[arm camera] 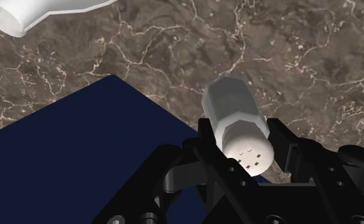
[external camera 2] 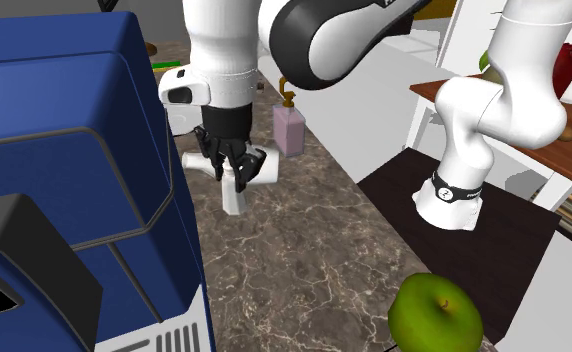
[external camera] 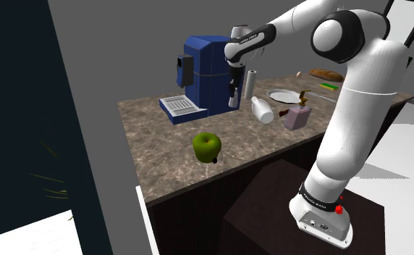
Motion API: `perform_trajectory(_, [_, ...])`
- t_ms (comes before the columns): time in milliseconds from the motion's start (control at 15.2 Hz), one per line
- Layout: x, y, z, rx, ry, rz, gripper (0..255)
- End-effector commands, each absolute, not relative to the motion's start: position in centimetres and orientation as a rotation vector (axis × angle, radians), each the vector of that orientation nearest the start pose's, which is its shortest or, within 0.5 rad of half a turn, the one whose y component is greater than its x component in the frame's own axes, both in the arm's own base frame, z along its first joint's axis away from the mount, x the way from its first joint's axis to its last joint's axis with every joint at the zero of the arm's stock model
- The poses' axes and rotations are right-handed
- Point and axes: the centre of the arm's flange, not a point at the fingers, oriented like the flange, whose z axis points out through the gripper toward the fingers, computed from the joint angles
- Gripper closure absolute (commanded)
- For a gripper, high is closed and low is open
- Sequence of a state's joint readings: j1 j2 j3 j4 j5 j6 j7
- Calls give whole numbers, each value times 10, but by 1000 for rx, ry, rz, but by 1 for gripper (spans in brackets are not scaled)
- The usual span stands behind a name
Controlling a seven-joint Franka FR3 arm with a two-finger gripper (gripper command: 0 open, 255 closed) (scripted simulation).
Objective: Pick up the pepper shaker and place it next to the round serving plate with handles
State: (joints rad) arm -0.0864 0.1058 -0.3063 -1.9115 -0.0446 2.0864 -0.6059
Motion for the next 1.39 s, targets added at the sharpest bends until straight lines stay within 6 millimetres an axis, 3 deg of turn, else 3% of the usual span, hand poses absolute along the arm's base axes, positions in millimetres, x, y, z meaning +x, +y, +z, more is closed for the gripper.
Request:
perform_trajectory(0, [546, -226, 460, -3216, -382, -49, 255])
perform_trajectory(924, [546, -226, 529, -3216, -382, -49, 255])
perform_trajectory(1320, [511, -297, 530, -3216, -382, -49, 255])
